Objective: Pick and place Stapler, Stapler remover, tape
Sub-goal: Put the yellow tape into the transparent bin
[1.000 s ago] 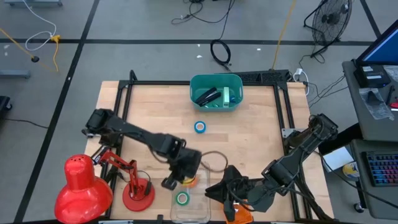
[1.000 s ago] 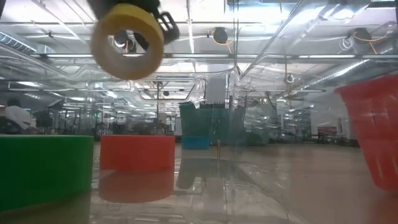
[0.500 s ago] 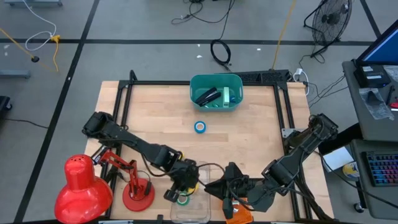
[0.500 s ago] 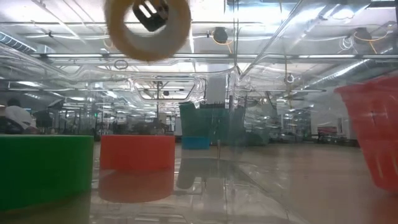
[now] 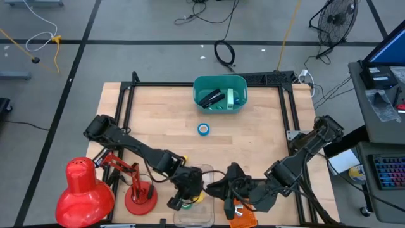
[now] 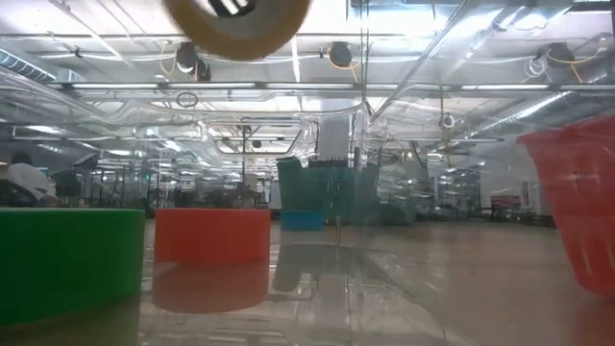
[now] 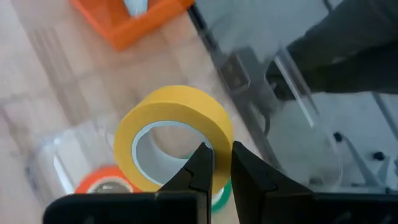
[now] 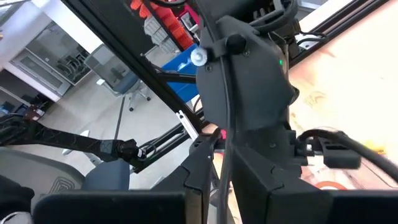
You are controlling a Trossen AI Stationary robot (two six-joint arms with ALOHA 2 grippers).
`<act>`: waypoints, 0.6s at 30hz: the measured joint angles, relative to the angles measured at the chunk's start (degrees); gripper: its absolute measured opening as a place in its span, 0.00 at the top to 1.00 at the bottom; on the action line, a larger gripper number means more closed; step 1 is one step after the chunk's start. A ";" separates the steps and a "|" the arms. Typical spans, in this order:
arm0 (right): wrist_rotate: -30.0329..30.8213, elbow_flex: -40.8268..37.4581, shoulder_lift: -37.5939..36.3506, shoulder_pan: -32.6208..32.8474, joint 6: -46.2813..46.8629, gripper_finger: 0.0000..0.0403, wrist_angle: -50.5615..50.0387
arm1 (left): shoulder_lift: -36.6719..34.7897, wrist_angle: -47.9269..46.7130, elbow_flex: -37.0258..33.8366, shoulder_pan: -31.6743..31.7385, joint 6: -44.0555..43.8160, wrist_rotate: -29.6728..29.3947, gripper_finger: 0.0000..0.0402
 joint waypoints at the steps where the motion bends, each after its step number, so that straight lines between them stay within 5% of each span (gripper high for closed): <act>1: -0.04 0.00 0.00 -0.14 -0.16 0.88 0.11 | 0.29 1.24 0.00 0.03 -0.21 0.04 0.92; 18: -0.22 -0.12 0.02 -0.93 -0.93 0.88 0.25 | 7.64 6.18 0.00 0.51 -0.46 4.46 0.92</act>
